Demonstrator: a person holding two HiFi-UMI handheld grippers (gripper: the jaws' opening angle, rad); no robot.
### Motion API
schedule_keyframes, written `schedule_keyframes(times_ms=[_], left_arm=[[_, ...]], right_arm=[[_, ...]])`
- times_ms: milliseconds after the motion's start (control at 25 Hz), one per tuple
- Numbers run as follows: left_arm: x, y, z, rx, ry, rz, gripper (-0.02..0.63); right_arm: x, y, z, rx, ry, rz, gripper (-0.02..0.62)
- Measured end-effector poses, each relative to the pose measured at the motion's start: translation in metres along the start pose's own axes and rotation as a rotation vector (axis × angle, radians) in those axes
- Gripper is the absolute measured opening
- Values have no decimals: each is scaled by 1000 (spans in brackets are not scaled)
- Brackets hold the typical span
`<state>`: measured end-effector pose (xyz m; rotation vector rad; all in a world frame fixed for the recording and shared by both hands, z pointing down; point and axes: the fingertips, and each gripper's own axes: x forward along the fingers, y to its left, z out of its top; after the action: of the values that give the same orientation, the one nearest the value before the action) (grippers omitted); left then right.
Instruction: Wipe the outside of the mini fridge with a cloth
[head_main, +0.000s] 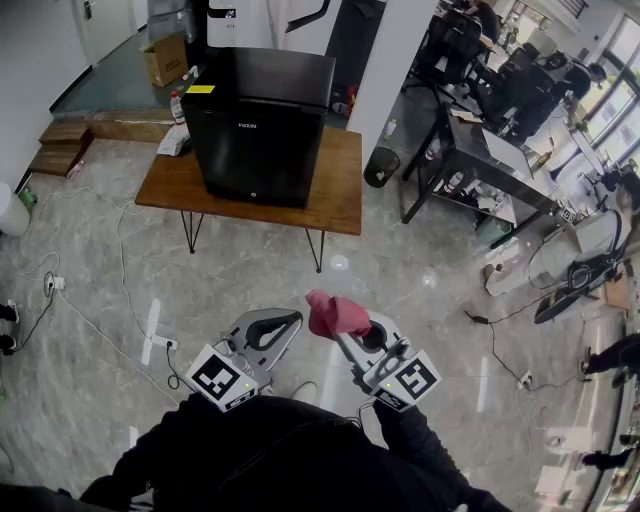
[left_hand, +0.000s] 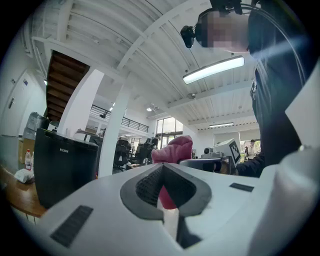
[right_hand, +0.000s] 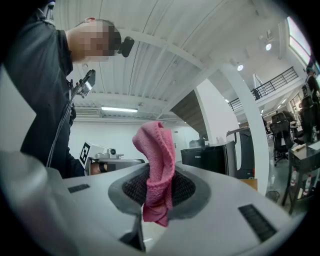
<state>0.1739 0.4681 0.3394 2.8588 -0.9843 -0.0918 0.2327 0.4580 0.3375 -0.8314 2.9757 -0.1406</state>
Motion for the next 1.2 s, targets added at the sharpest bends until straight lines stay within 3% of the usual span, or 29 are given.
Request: schedule_keyframes(times_ms=[480, 880, 1200], left_arm=[[-13, 25, -3, 19, -12, 4, 6], [-22, 73, -4, -30, -32, -41, 6], [-2, 105, -2, -21, -35, -77, 6]], right_arm=[[24, 3, -7, 35, 14, 8, 75], [70, -2, -11, -2, 28, -45, 75], [85, -32, -18, -1, 34, -120, 77]])
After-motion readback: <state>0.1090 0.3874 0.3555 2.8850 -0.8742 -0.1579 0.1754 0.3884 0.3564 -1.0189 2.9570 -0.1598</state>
